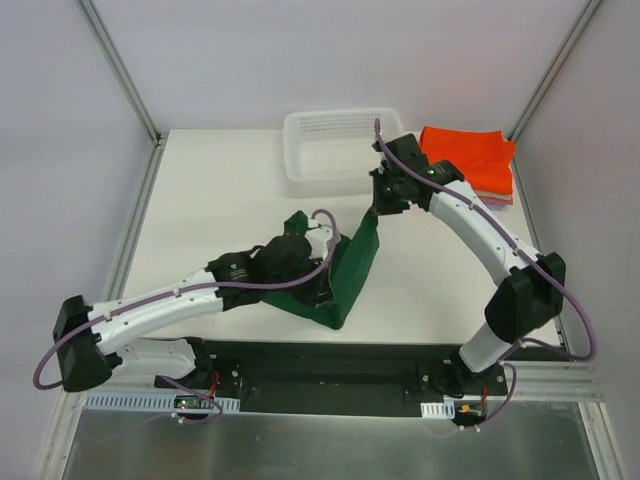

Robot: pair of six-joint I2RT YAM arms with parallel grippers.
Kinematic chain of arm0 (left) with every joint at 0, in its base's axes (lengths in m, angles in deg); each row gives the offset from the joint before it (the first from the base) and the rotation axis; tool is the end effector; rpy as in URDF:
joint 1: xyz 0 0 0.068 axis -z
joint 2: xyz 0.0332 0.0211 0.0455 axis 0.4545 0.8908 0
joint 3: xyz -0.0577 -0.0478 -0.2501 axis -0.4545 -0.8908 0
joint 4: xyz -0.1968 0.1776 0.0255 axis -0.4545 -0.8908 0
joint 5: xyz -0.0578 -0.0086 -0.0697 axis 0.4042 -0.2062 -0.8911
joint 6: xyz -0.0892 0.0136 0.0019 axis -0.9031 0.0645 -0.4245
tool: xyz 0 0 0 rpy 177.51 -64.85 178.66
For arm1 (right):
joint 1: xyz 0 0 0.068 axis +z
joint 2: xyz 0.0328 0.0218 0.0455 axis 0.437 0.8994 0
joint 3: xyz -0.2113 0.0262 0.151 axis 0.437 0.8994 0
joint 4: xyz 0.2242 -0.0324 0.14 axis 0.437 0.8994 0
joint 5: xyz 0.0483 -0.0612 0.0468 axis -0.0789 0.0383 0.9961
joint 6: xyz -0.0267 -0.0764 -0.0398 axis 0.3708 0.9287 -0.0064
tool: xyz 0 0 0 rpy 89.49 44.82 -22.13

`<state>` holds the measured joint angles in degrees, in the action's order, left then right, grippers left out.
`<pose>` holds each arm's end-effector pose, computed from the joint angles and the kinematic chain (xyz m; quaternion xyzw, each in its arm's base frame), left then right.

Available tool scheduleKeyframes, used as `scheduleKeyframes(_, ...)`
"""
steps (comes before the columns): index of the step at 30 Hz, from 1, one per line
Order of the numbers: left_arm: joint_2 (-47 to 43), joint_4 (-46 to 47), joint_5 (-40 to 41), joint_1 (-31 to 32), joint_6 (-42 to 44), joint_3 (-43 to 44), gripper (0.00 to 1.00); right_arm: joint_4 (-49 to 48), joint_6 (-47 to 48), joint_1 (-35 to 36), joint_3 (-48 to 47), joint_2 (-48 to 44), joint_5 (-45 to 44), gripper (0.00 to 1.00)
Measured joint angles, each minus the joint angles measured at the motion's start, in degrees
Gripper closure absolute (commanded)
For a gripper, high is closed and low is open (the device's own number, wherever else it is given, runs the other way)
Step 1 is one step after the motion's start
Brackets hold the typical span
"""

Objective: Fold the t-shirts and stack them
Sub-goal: Fold the long partially folded tshirt into a neat square

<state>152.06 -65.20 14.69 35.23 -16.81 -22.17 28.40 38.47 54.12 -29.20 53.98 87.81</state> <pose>0.1398 -0.2840 0.2660 0.2806 0.8295 -0.3734 0.3063 0.3347 0.1827 0.2868 -0.2201 0.9076 0.1076 0.3409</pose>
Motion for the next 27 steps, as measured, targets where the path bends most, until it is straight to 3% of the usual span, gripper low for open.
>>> scheduleKeyframes(7, -12.17, -5.51, 2.73, -8.17, -4.48, -5.62, 1.00, 1.46, -0.20, 6.36, -15.82, 12.94, 0.42, 0.99)
scheduleKeyframes(13, -16.76, -11.67, 8.02, -12.11, -7.08, -6.49, 1.00, 2.27, -1.07, 10.19, -26.62, 23.61, 0.37, 1.00)
scheduleKeyframes(19, -14.67, -16.09, 13.75, -18.01, -8.90, -7.72, 1.00, 0.81, -3.85, 11.74, -30.14, 30.01, -1.77, 1.00)
scheduleKeyframes(27, -2.78, -16.13, 21.00, -23.26, -8.94, -6.93, 1.00, -8.13, -8.81, 11.78, -27.06, 33.99, -5.14, 0.98)
